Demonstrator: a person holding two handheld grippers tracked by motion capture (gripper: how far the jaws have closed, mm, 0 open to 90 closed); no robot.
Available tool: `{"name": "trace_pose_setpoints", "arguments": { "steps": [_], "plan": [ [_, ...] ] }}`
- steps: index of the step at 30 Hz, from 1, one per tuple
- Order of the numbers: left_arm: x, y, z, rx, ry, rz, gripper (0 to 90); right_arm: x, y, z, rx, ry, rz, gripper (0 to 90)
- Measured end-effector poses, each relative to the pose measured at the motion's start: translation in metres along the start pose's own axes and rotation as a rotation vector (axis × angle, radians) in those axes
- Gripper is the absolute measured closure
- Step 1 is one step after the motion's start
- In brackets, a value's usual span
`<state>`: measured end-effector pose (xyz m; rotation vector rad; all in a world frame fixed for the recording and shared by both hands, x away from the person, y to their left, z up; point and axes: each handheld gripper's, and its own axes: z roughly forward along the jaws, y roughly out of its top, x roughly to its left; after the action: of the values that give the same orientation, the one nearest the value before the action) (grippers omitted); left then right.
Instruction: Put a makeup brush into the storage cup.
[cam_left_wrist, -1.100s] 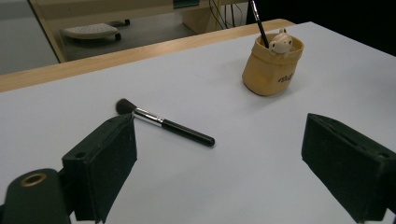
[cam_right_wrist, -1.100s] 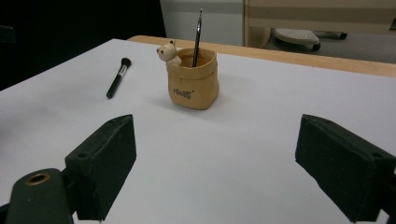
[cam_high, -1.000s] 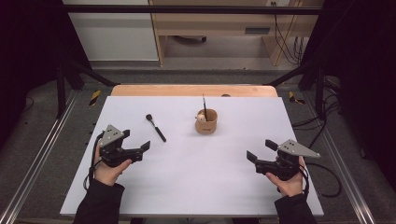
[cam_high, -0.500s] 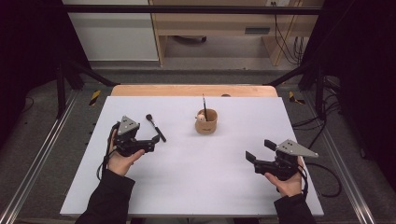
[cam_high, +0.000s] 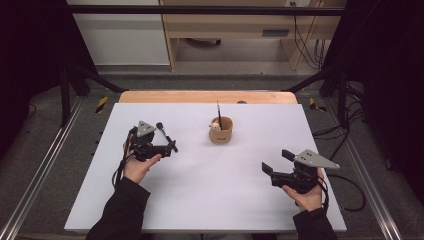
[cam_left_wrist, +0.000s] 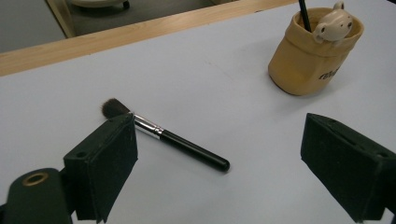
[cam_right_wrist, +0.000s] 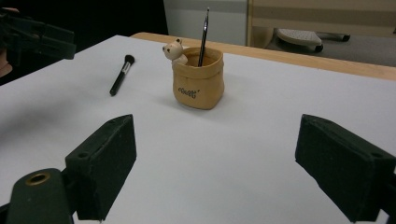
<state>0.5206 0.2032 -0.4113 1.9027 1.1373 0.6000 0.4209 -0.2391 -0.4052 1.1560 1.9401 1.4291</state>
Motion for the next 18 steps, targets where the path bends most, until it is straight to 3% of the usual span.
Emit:
{"name": "trace_pose_setpoints", "arguments": {
  "steps": [5,12,18],
  "plan": [
    [0.003,0.000,0.009,0.015,0.007,-0.020,11.5,0.001,0.000,0.001,0.001,0.000,-0.002,13.1],
    [0.010,0.002,0.027,0.058,0.050,-0.058,13.5,0.001,0.000,0.000,-0.004,0.000,-0.002,13.3],
    [0.013,0.000,0.036,0.080,0.062,-0.069,15.8,0.000,0.000,0.000,-0.005,-0.004,-0.004,13.4]
  ]
}}
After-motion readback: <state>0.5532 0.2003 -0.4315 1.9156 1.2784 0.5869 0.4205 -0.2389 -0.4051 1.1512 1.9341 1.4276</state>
